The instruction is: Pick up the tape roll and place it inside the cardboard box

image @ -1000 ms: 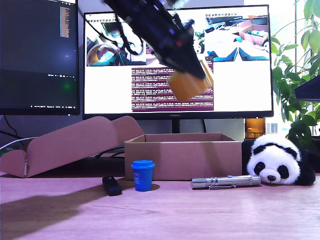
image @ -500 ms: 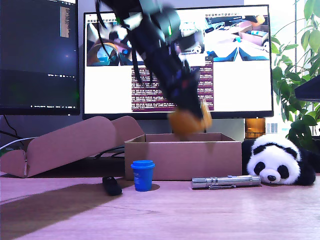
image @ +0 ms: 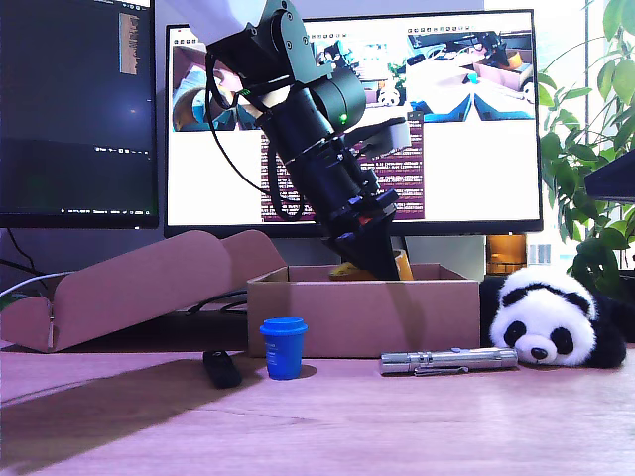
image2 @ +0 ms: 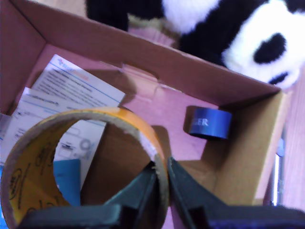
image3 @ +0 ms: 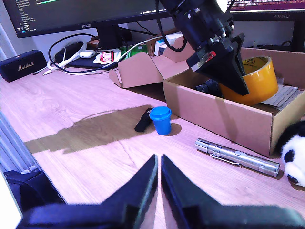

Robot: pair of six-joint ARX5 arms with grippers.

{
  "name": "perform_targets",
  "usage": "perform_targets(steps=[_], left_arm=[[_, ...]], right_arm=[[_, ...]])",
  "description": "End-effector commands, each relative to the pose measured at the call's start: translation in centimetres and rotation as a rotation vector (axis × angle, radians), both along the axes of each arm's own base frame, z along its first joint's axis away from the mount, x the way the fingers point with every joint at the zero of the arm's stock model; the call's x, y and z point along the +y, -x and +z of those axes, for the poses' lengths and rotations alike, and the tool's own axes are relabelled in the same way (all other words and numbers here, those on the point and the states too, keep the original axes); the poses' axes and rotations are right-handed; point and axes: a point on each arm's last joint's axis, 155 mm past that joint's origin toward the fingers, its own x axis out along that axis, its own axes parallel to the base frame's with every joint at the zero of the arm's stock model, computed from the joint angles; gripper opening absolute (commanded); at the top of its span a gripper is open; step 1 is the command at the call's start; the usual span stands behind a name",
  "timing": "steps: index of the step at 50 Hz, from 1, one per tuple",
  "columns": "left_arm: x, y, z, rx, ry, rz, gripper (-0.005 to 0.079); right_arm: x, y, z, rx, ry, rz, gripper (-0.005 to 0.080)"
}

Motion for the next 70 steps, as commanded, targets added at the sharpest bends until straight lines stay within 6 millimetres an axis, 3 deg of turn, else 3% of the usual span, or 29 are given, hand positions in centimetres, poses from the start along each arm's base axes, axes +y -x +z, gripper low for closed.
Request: perform_targets(steps=[1, 11, 17, 25, 36, 70], left_arm=[[-0.1, -0.1, -0.7, 0.006, -0.001, -0.005, -0.0007], [-0.1, -0.2, -0.6, 0.003, 0.0, -0.005, 0.0189], [-0.1, -0.2, -0.6, 0.001, 0.002, -0.004, 0.0241], [-0.1, -0.2, -0.6, 0.001, 0.003, -0.004, 0.0215], [0.0, 0.1, 0.6, 0.003, 0.003, -0.005, -0.002], [0.9, 1.6, 11.3, -0.055, 0.155, 0.016, -0.0022]], right_arm=[[0.0, 0.0, 0.4, -0.013, -0.008, -0.001, -0.0012], [-0.4, -0.4, 0.4, -0.016, -0.004, -0.032, -0.0013], [-1.2, -1.2, 0.4, -0.025, 0.004, -0.091, -0.0012], [-1.5, -1.5, 0.4, -0.026, 0.007, -0.113, -0.0012], [-1.5, -1.5, 0.4, -0.026, 0.008, -0.113, -0.0012], [-2.1, -1.9, 0.4, -0.031, 0.014, -0.152, -0.0012]])
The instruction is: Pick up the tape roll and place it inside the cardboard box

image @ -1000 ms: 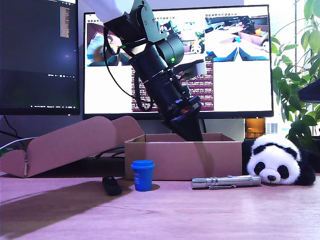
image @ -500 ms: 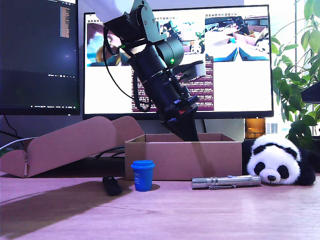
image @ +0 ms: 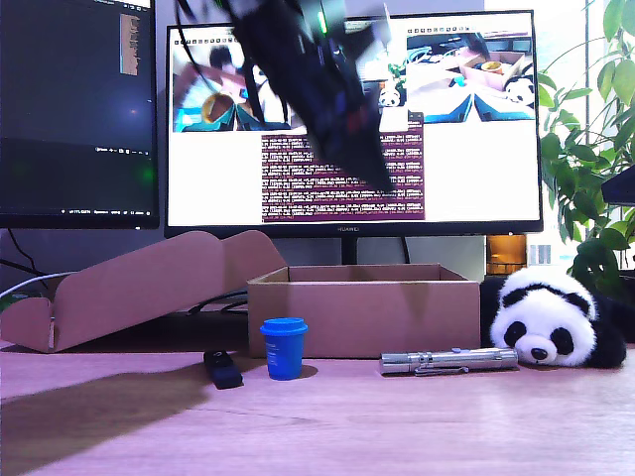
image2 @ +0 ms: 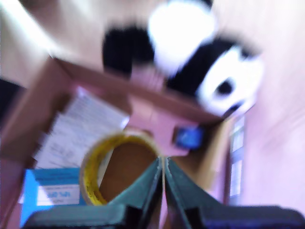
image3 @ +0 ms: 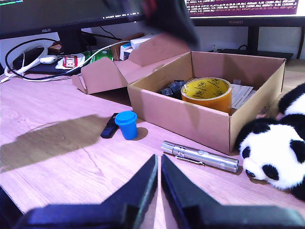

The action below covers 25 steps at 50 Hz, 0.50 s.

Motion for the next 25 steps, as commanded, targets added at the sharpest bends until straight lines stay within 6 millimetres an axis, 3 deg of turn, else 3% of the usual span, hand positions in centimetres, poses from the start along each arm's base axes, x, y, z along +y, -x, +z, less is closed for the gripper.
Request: perform_targets(steps=[1, 13, 25], left_arm=[[0.3, 0.1, 1.2, 0.004, 0.024, 0.01, -0.0022], [2.1, -0.1, 3.6, 0.021, 0.058, 0.076, -0.0022], [4.1, -0.8, 4.8, 0.015, 0.072, 0.143, -0.0022]], right_arm=[[-0.2, -0.2, 0.5, -0.017, -0.007, -0.016, -0.0012], [-1.3, -1.0, 0.5, -0.023, 0.003, -0.083, -0.0012], [-2.2, -1.5, 0.5, -0.026, 0.008, -0.135, -0.0012]])
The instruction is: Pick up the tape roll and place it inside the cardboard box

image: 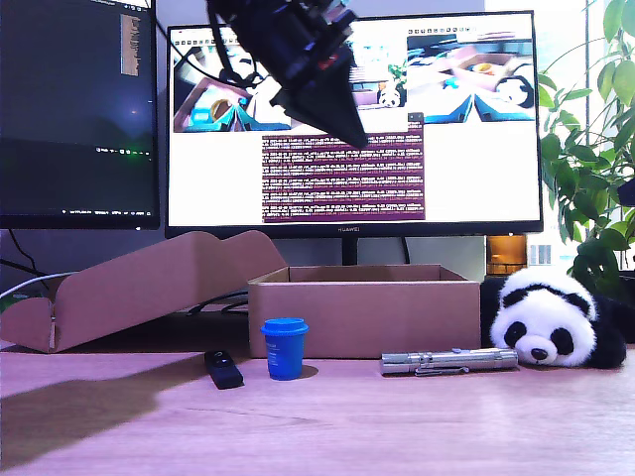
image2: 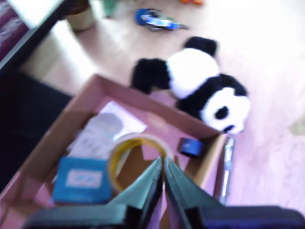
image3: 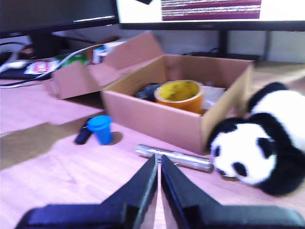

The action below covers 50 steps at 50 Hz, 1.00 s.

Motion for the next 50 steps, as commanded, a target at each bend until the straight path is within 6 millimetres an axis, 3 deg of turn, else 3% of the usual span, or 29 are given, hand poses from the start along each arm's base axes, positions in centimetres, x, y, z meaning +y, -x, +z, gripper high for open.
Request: perform_targets(steps=[1, 13, 31, 36, 50], left_arm=[[0.9, 0.3, 1.2, -0.013, 0.015, 0.02, -0.0022], [2.5, 0.0, 1.5, -0.032, 0.033, 0.071, -0.0022], [6.4, 1.7, -0.7, -0.03, 0.08, 0.169, -0.0022], [8.0, 2.2, -1.0, -0.037, 0.092, 0.202, -0.0022], [13.7, 3.7, -1.9, -0.054, 0.11, 0.322, -0.0022]], right_arm=[[-0.4, -0.2, 0.5, -0.016, -0.007, -0.021, -0.0012], [-2.6, -1.4, 0.5, -0.024, 0.006, -0.139, -0.0013], [-8.7, -3.4, 2.3, -0.089, -0.02, -0.432, -0.0012], [-9.9, -3.6, 2.6, -0.097, -0.041, -0.479, -0.0012], [-10.9, -3.8, 3.2, -0.107, -0.08, -0.477, -0.0012]])
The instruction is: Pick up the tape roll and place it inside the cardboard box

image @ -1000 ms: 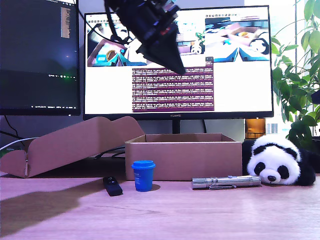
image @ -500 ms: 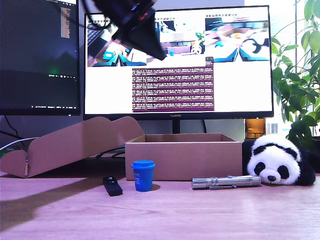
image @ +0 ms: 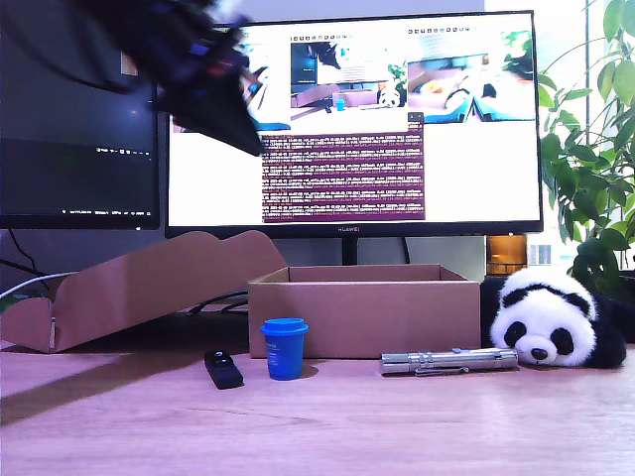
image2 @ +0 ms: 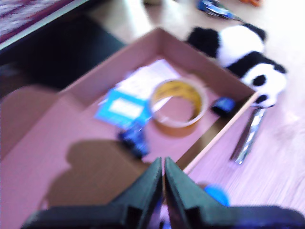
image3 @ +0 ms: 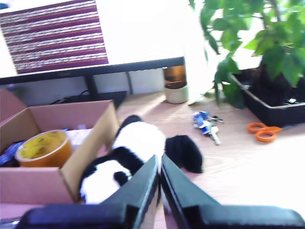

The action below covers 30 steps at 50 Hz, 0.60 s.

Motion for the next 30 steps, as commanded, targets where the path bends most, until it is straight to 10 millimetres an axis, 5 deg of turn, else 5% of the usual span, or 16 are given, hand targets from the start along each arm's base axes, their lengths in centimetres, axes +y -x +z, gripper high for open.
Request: perform_targets(steps=[1, 13, 30], left_arm=[[1.3, 0.5, -1.0, 0.012, 0.0, 0.027, -0.0022], [6.1, 1.2, -0.4, -0.063, 0.067, 0.168, -0.0022], [11.6, 2.5, -0.9, -0.163, 0.16, 0.37, -0.0022]], right_arm=[[0.1, 0.0, 1.0, -0.036, -0.014, 0.017, -0.0012], [0.3, 0.1, 0.6, -0.021, -0.02, 0.045, -0.0012], [0.3, 0.7, -3.1, 0.13, -0.025, 0.041, -0.0012]])
